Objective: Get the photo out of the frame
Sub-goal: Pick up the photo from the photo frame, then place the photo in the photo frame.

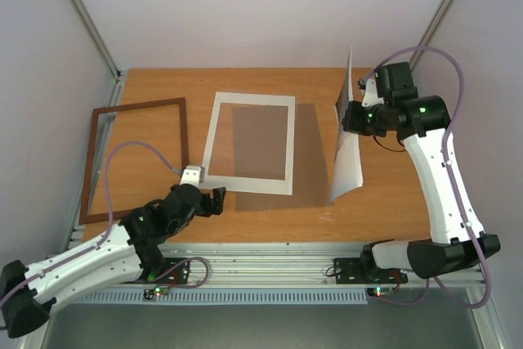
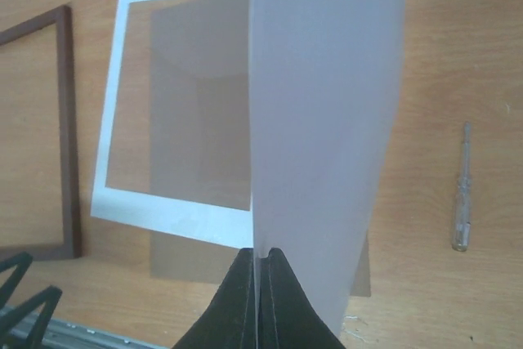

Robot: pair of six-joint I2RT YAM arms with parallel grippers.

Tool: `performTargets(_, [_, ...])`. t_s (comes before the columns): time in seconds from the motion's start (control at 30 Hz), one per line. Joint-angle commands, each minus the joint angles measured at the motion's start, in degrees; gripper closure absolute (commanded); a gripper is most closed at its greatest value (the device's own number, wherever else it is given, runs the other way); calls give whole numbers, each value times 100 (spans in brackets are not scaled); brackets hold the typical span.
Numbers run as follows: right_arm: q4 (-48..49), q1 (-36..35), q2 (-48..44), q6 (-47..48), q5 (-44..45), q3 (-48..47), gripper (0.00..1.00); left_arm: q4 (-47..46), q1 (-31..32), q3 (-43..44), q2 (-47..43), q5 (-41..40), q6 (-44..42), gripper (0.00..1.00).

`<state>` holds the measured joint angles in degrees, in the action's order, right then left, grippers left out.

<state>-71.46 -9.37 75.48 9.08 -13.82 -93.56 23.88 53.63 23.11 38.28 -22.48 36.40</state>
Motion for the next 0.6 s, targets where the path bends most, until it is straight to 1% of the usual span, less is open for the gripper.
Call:
performTargets(0.0, [-564,-637,336,-71,471,-731,99,349,-439,125,-219,29,-148,1])
performTargets(0.13, [-743,-1405,781,-246,936,-1352,99,335,-1130,-9,-380,298,-238,1])
performTargets(0.23, [-683,-1835,1034,-407,939,-1674,99,382,-1462,-89,-510,512,-217,1])
performTargets(0.4, [-438,-2439,1487,-581,584,-2185,99,405,-1633,-322,-870,622,-67,1])
performTargets(0.5, [-44,-2641,1724,-692,155,-2304,99,487,-1636,-386,-1040,607,-12,1])
performTargets(0.57, [171,-2692,1785,-858,143,-2264,99,601,-1643,-378,-1109,573,-10,1])
